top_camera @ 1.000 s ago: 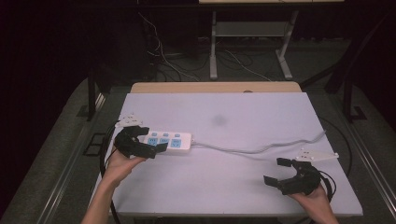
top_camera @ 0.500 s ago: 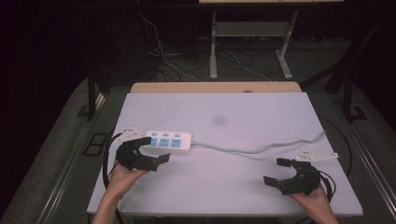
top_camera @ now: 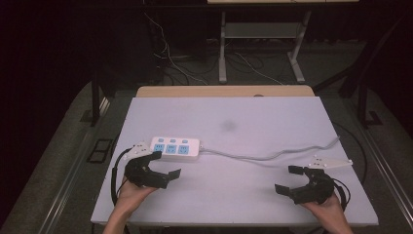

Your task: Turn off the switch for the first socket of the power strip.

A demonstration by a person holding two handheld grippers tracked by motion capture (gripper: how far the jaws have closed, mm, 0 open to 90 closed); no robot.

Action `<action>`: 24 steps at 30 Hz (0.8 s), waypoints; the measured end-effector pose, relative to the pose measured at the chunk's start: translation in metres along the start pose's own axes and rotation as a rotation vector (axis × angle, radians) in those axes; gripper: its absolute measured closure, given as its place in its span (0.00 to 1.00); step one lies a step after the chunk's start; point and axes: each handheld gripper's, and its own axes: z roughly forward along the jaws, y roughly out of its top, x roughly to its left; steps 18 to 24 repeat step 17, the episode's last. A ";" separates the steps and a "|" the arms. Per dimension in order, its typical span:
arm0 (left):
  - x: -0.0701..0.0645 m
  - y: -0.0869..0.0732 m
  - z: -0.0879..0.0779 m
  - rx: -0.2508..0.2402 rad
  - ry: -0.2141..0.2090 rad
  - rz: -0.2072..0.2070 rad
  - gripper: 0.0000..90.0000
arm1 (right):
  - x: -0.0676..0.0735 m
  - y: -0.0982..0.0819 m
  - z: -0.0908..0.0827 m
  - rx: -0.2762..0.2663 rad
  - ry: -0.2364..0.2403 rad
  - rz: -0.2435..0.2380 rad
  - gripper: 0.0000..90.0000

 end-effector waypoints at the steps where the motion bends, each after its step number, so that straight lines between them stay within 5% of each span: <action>1: -0.001 -0.001 0.001 0.000 -0.003 0.002 0.00 | 0.000 0.000 0.000 0.000 0.002 0.002 0.00; 24: -0.010 -0.025 0.019 -0.009 -0.059 0.002 0.00 | 0.001 -0.002 0.000 0.004 0.021 0.011 0.00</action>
